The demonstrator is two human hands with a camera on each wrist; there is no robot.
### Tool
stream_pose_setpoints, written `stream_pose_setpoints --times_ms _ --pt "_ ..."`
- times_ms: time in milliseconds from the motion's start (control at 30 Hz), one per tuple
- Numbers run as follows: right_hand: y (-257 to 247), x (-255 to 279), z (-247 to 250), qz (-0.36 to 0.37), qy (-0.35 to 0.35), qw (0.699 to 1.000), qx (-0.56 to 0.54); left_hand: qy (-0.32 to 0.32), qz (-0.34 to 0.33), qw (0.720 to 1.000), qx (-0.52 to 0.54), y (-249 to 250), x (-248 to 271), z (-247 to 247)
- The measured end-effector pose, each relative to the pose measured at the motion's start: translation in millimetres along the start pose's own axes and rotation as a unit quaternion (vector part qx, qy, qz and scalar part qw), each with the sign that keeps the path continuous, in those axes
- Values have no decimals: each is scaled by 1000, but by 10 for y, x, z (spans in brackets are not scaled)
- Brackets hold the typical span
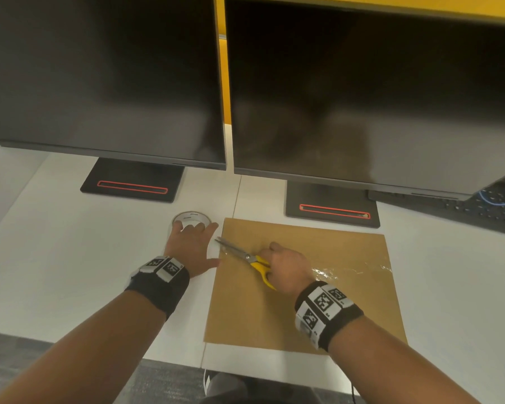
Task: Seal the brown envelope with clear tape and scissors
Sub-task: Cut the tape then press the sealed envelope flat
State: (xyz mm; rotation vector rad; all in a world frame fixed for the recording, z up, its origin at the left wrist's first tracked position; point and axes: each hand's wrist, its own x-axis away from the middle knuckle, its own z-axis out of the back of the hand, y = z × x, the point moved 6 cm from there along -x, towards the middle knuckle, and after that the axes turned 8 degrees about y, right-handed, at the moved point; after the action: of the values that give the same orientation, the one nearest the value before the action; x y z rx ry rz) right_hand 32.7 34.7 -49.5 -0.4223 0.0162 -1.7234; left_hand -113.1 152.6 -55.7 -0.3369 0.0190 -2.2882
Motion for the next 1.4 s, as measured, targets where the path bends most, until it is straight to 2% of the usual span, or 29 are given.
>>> stream_pose_setpoints --times_ms 133,333,533,667,733,867,1133,1233,1400 --pt "322 87 38 -78 41 993 -81 -2 33 998 58 -51 35 -49" --pt "561 166 -6 -148 25 971 -184 36 71 987 140 13 83 -11" --pt "570 248 -55 -108 43 979 -165 87 65 985 133 198 142 76" --pt "596 322 2 -119 88 975 -168 78 90 965 235 325 205 97" --pt "629 368 23 -127 102 972 -167 83 93 959 253 404 232 129" --pt "757 504 27 -141 109 970 -164 104 80 962 241 622 271 206" --pt "1016 796 -49 -151 99 975 -130 61 54 980 180 994 234 167" --pt "1212 927 -40 -173 118 967 -146 68 58 985 145 1078 244 205" --pt "1577 1206 8 -213 158 949 -172 87 -3 988 130 1604 126 400"
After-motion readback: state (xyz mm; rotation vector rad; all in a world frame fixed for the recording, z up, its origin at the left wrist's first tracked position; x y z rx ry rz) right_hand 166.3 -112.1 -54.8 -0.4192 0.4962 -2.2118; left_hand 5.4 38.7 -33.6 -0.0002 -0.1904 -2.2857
